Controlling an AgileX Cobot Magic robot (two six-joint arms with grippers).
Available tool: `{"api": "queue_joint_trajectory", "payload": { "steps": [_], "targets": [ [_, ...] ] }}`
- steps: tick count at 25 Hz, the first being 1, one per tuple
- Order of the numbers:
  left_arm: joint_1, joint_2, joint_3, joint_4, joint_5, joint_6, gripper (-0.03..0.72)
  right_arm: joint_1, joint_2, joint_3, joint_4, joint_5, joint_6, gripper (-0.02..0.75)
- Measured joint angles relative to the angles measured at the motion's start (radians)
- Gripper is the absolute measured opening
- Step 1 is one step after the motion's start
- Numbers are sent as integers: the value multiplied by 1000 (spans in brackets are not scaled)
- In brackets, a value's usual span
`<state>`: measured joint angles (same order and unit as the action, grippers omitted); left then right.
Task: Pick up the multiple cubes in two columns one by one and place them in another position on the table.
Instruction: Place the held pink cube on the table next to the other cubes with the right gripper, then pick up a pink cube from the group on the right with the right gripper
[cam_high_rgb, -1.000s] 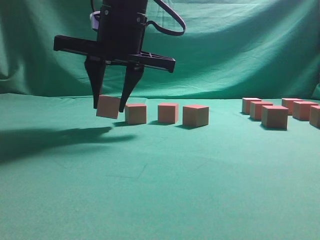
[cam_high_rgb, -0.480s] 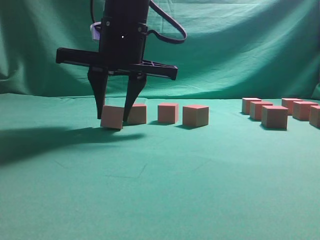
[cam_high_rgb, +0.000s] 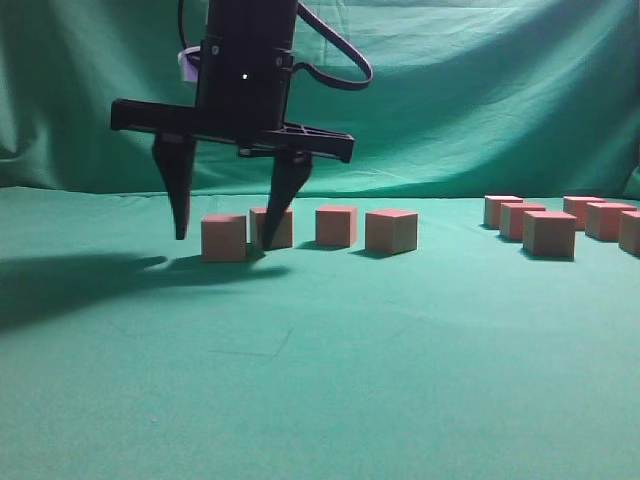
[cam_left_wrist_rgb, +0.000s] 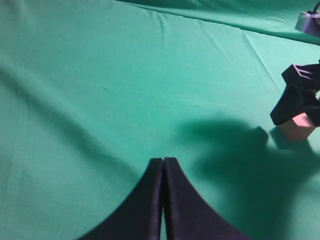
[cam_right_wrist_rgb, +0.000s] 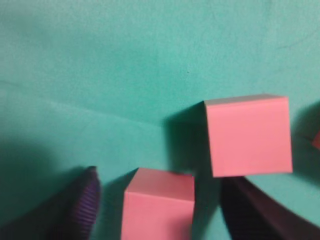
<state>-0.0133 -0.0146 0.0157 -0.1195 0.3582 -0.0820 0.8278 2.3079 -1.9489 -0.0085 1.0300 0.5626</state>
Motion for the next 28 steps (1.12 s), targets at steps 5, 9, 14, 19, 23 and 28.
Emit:
{"api": "queue_joint_trajectory", "payload": {
  "steps": [5, 9, 14, 19, 23, 28],
  "targets": [
    [0, 0, 0, 0, 0, 0, 0, 0, 0, -23, 4, 51, 0, 566],
    [0, 0, 0, 0, 0, 0, 0, 0, 0, -123, 4, 167, -56, 566],
    [0, 0, 0, 0, 0, 0, 0, 0, -2, -299, 2, 204, -155, 590],
    [0, 0, 0, 0, 0, 0, 0, 0, -72, -353, 1, 214, -240, 590],
    [0, 0, 0, 0, 0, 0, 0, -11, -204, -317, 1, 219, -301, 590],
    [0, 0, 0, 0, 0, 0, 0, -97, -412, -156, -37, 221, -330, 590]
  ]
}}
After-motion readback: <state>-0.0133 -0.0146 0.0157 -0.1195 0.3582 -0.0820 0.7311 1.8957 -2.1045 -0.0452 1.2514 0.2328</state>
